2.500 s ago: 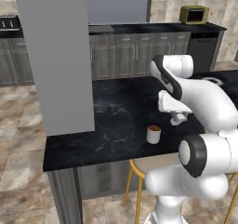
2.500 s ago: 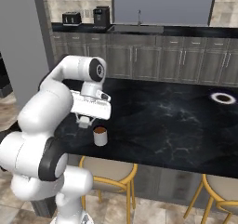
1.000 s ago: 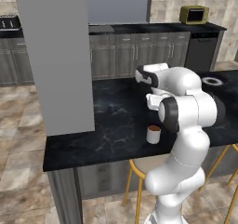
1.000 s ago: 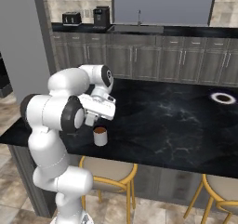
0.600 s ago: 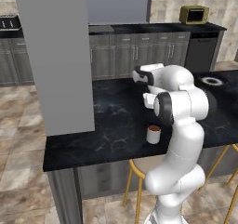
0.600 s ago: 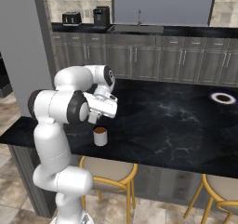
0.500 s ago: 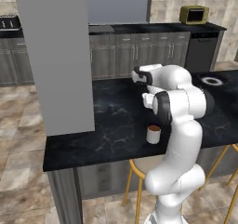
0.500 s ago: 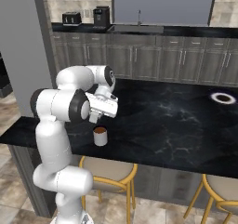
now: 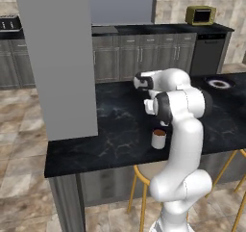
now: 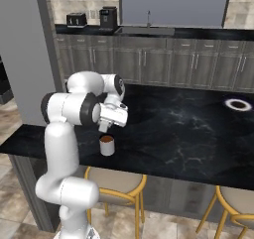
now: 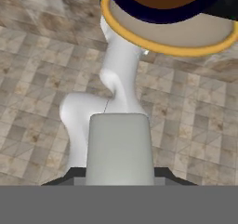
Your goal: Pick up the marshmallow and place it in the cup of hot chocolate on the dining counter.
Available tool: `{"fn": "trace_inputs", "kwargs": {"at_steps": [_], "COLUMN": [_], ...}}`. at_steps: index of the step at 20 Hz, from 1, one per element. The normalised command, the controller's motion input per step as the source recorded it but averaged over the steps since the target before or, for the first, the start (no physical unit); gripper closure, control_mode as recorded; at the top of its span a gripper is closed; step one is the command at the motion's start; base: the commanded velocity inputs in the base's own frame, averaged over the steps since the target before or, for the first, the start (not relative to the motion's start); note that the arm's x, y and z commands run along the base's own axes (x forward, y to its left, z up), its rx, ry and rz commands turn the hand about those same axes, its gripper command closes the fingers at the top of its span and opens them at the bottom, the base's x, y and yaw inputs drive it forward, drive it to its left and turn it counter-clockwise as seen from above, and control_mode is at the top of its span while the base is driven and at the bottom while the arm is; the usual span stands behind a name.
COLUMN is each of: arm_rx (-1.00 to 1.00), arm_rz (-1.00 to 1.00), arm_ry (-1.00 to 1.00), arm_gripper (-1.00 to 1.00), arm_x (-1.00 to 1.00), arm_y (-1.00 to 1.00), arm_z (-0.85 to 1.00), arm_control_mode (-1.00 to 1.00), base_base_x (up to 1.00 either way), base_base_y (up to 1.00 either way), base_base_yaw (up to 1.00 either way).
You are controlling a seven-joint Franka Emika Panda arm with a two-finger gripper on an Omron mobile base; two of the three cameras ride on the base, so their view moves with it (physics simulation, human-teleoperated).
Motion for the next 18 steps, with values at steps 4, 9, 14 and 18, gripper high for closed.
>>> {"fn": "trace_inputs", "kwargs": {"at_steps": [4,9,14,18], "arm_rx": [-0.02,-0.05,-0.03,-0.02], "arm_rz": [0.0,0.0,0.01,0.0], "arm_ry": [0.0,0.0,0.0,0.0], "arm_gripper": [1.0,1.0,1.0,1.0], "arm_x": [0.21,0.2,0.29,0.34], "arm_y": [0.0,0.01,0.0,0.0], "arm_z": [-0.31,-0.37,-0.25,-0.19], "arm_control_mode": [-1.0,-1.0,-1.0,-1.0], "base_base_x": [0.0,0.0,0.0,0.0], "base_base_y": [0.0,0.0,0.0,0.0], "base_base_yaw": [0.0,0.0,0.0,0.0]}}
